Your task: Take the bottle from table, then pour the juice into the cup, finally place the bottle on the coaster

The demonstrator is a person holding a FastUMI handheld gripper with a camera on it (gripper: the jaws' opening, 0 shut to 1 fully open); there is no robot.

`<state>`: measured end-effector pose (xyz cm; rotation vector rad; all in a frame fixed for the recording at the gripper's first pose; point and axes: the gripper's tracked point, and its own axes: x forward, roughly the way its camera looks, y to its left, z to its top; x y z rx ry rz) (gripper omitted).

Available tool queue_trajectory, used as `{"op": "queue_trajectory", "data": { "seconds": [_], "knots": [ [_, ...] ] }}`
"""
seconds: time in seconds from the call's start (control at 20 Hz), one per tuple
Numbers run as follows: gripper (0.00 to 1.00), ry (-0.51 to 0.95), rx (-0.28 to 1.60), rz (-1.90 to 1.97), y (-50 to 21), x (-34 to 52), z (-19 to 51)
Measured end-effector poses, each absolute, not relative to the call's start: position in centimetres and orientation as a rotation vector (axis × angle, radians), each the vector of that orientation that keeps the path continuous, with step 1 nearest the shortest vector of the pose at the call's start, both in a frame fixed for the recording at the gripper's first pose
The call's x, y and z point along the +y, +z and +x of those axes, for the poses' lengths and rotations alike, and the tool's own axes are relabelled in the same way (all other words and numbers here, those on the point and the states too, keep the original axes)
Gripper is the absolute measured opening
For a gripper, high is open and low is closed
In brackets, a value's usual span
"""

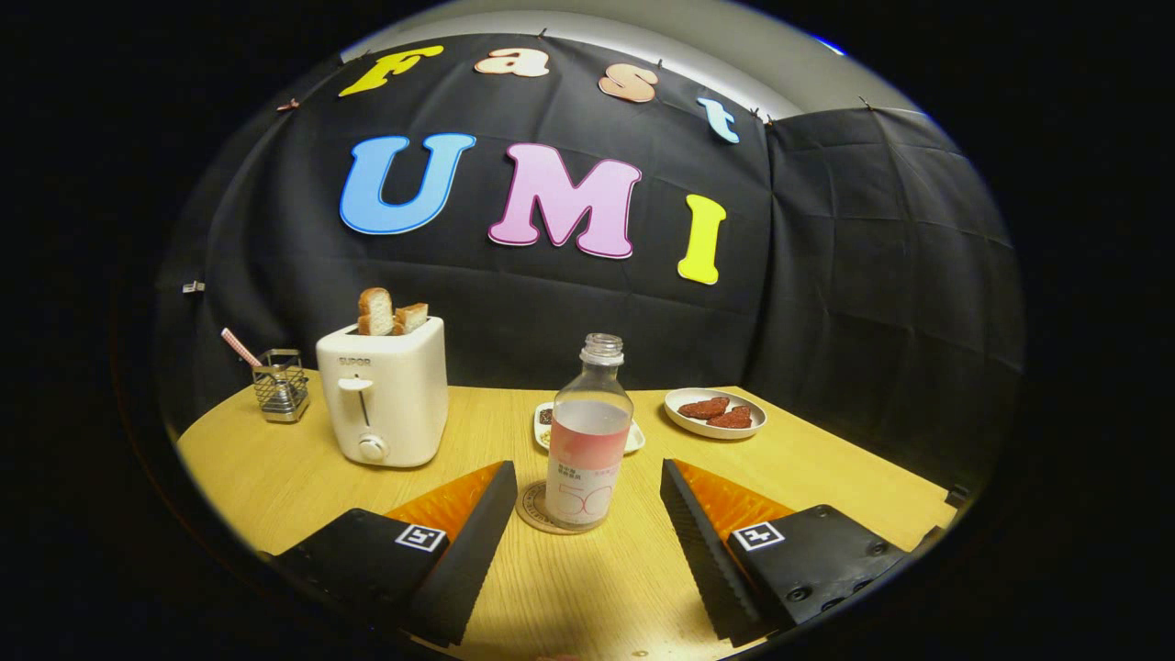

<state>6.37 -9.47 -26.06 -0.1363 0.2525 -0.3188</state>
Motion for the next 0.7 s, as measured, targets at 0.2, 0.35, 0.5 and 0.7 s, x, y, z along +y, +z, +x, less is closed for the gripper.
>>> {"op": "queue_trajectory", "data": {
  "seconds": [0.2,0.35,0.5,0.7],
  "knots": [
    [0.97,-0.278,0.241,-0.09,-22.5,-8.5,3.4],
    [0.97,-0.233,0.2,-0.092,-19.1,-7.2,2.0],
    [0.97,-0.186,0.155,-0.07,-15.5,-5.9,1.0],
    [0.96,-0.124,0.14,0.007,-11.7,-4.0,0.1]
  ]
}}
